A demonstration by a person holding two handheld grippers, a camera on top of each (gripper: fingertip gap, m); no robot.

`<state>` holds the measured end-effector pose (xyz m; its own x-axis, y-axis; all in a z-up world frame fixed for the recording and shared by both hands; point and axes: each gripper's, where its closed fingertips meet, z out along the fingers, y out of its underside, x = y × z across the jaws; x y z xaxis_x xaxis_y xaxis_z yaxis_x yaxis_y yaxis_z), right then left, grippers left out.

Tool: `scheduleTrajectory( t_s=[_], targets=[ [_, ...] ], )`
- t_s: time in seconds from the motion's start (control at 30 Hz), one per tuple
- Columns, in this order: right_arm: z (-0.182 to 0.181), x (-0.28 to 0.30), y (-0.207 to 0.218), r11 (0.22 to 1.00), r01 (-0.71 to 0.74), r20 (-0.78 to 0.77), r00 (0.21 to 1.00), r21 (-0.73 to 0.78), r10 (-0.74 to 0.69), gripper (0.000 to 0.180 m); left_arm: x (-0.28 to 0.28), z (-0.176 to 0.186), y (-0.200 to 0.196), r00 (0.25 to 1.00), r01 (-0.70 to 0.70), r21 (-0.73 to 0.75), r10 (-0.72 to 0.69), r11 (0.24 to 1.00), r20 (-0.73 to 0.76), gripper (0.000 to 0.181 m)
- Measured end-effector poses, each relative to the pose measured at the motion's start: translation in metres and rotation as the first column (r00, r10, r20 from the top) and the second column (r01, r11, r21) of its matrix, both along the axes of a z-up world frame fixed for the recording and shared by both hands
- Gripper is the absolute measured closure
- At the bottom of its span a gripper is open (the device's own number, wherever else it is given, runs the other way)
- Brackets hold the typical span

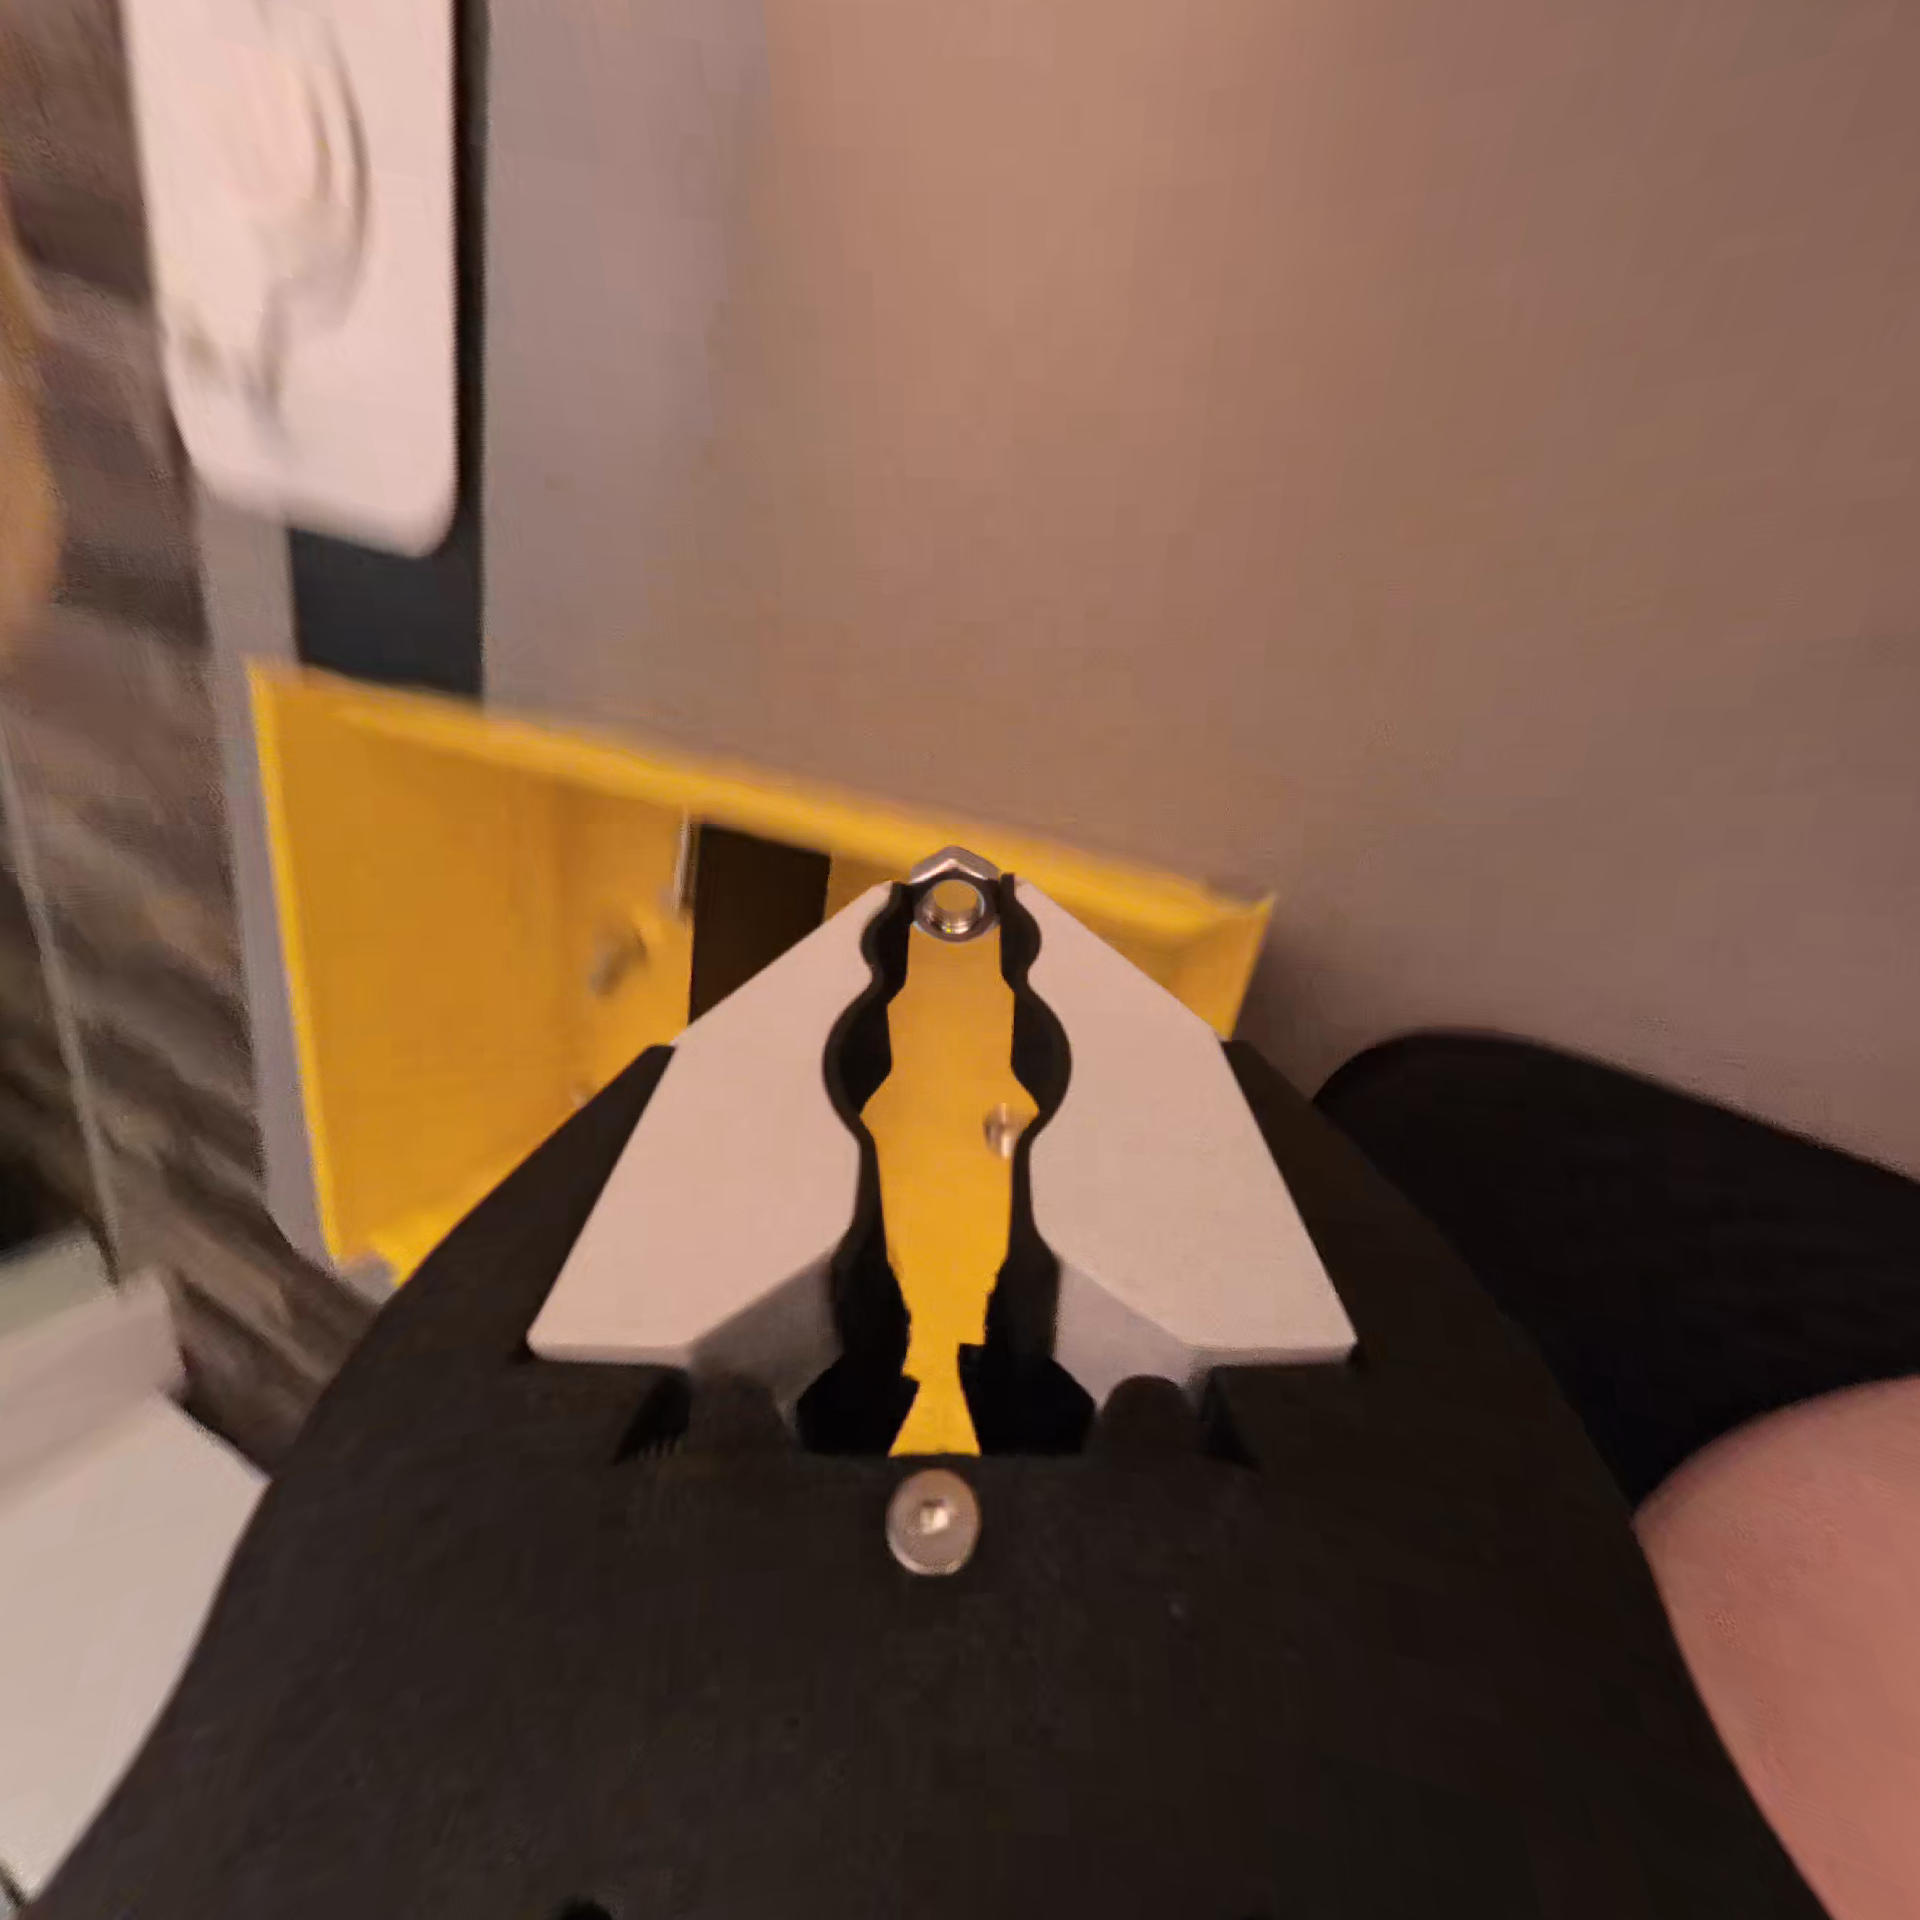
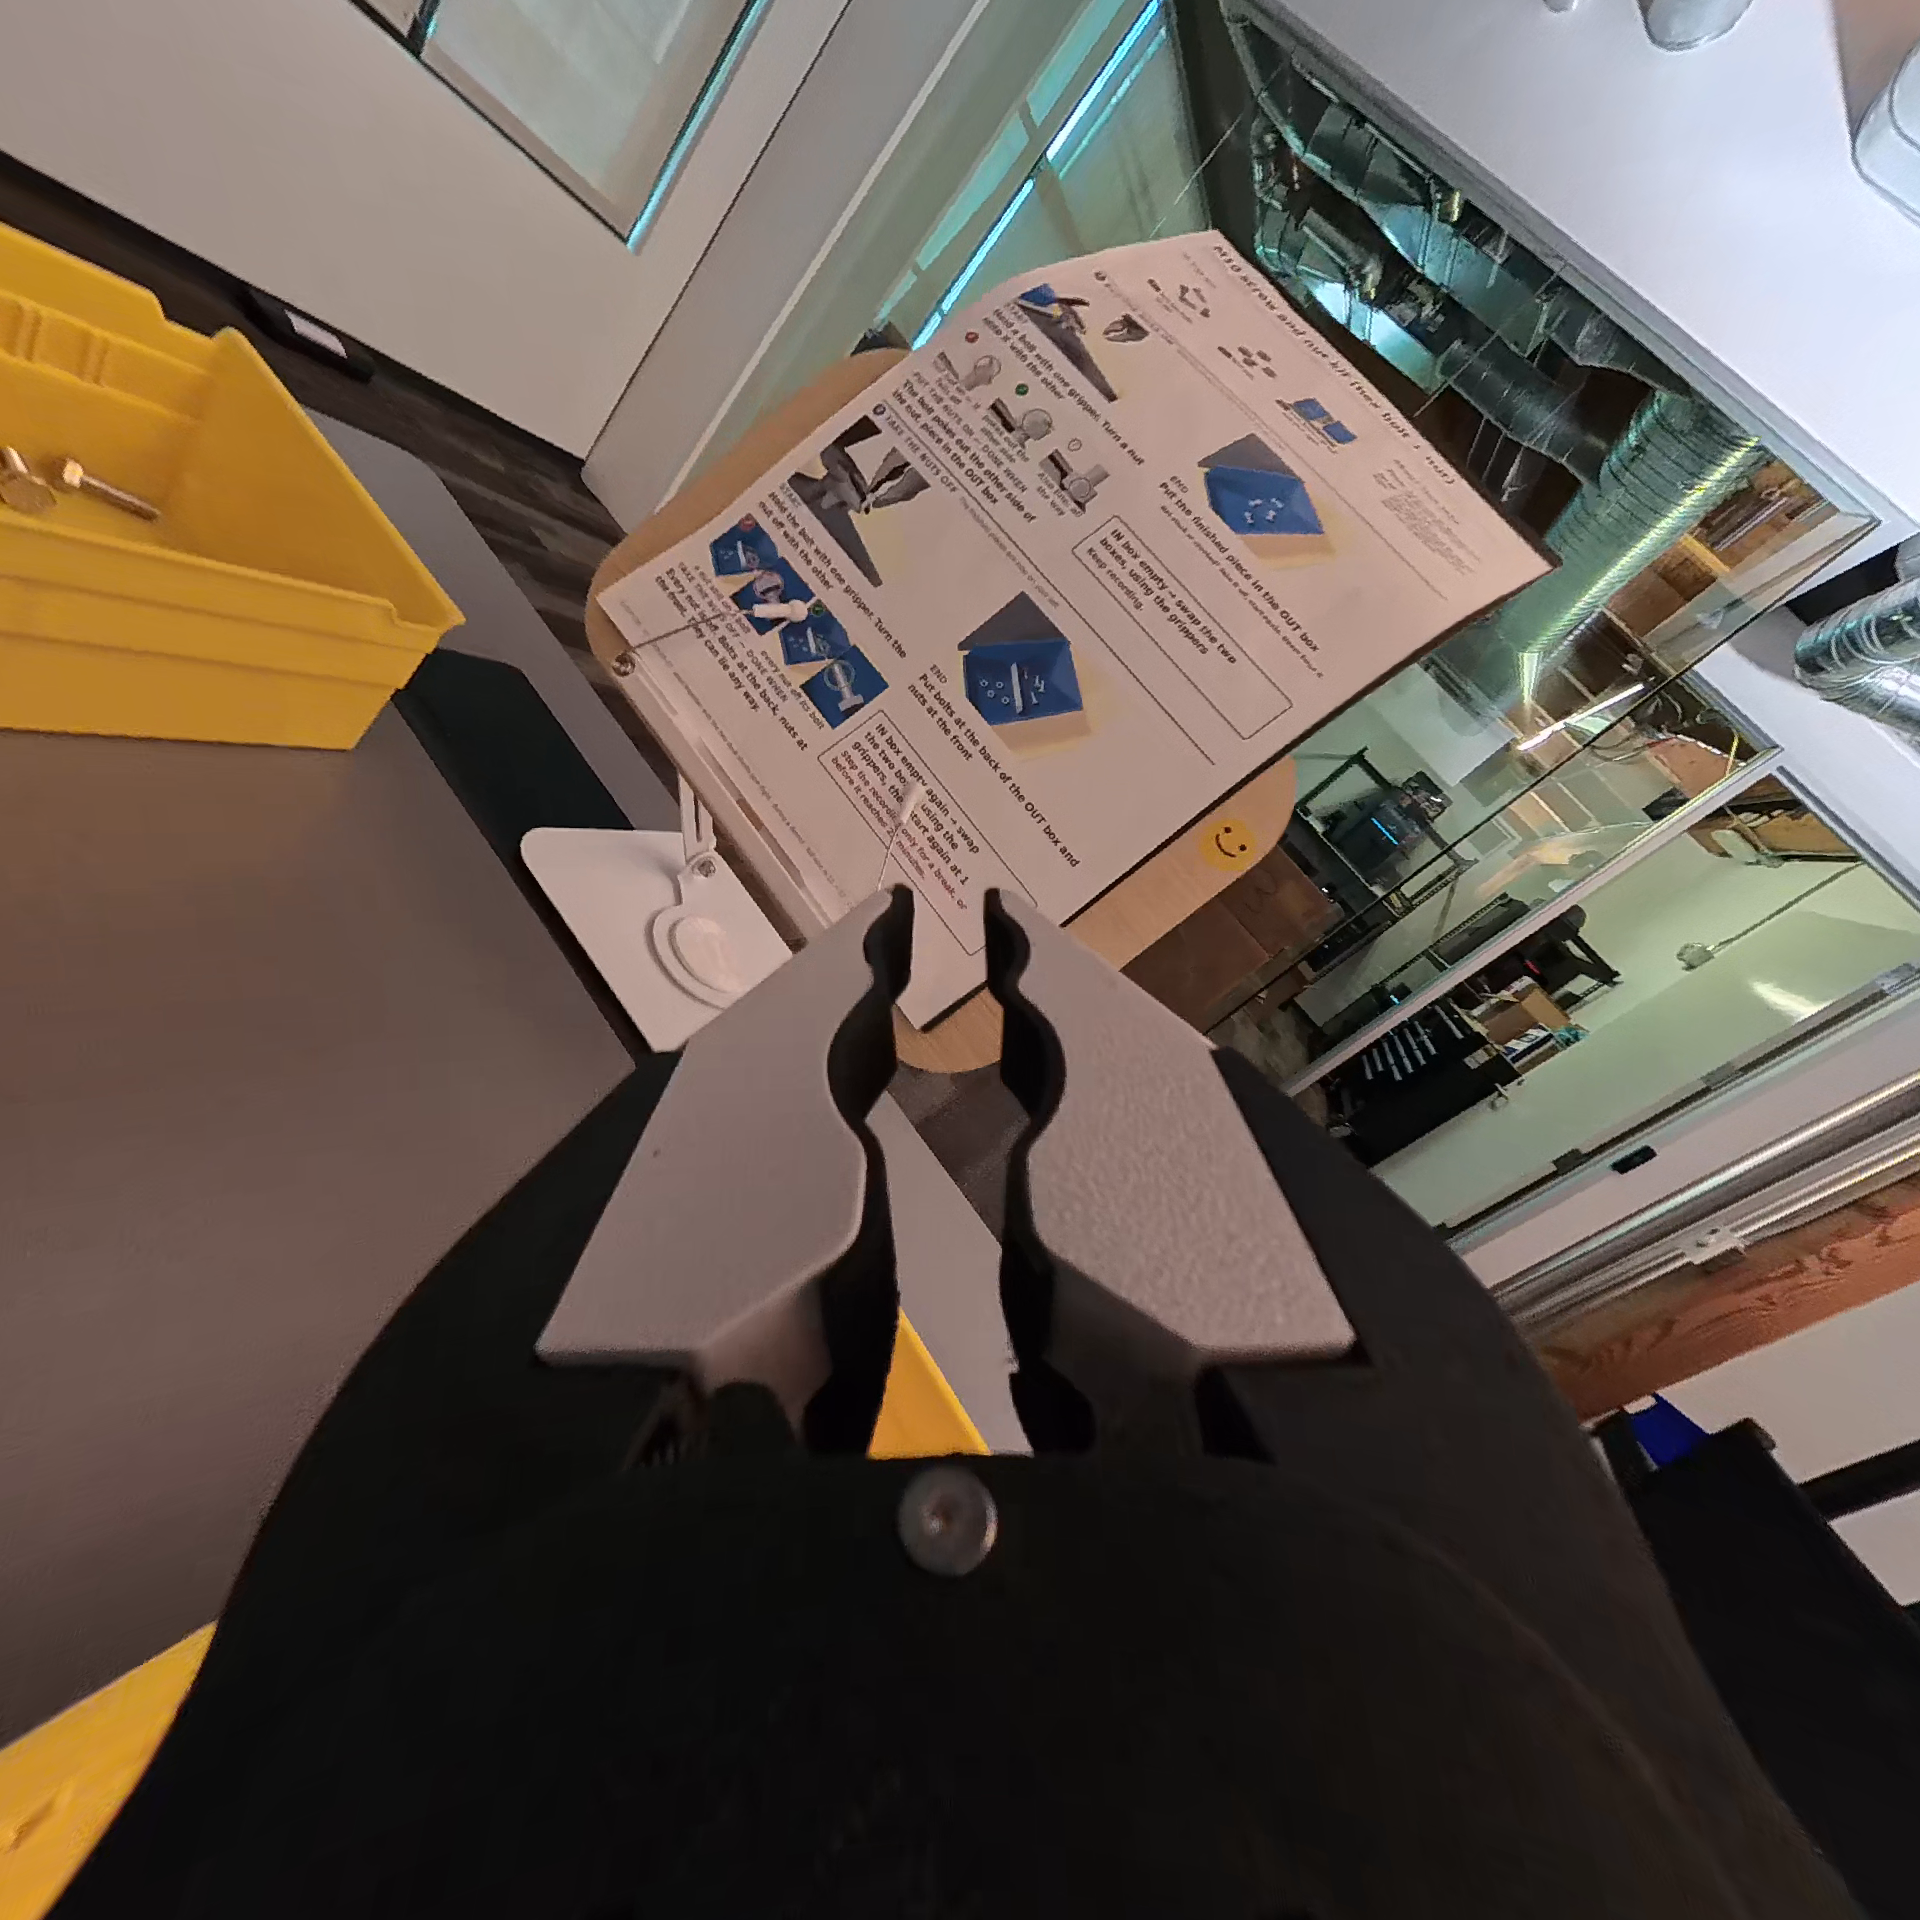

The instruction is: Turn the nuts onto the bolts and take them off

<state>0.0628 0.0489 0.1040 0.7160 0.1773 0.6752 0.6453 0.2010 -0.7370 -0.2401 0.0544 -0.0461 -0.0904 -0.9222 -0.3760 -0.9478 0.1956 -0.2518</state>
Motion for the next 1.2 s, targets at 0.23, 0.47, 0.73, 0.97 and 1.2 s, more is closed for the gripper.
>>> scheduleTrajectory(
  t_s=[0.23,0.47,0.73,0.97,1.2],
  targets=[
    [-0.005,-0.002,0.001,1.0,0.01,0.041,0.999,-0.018,-0.009,0.167,0.101,-0.019,-0.066,0.937,0.345,0.051,-0.347,0.937,0.044,0.165],
    [-0.006,0.002,0.002,0.999,0.019,0.05,0.999,-0.026,-0.017,0.166,0.13,-0.085,-0.071,0.934,0.356,-0.113,-0.358,0.928,0.001,0.165],
    [-0.014,0.005,0.006,0.998,0.026,0.058,0.998,-0.057,-0.022,0.166,0.136,-0.108,-0.076,0.929,0.361,-0.162,-0.369,0.919,-0.027,0.165],
    [-0.02,0.003,0.01,0.996,0.036,0.091,0.995,-0.078,-0.029,0.165,0.134,-0.118,-0.078,0.92,0.372,-0.183,-0.388,0.91,-0.058,0.165],
    [-0.018,0.004,0.008,0.997,0.038,0.093,0.995,-0.071,-0.031,0.164,0.141,-0.103,-0.082,0.929,0.366,-0.215,-0.368,0.905,0.033,0.142]
  ],
)
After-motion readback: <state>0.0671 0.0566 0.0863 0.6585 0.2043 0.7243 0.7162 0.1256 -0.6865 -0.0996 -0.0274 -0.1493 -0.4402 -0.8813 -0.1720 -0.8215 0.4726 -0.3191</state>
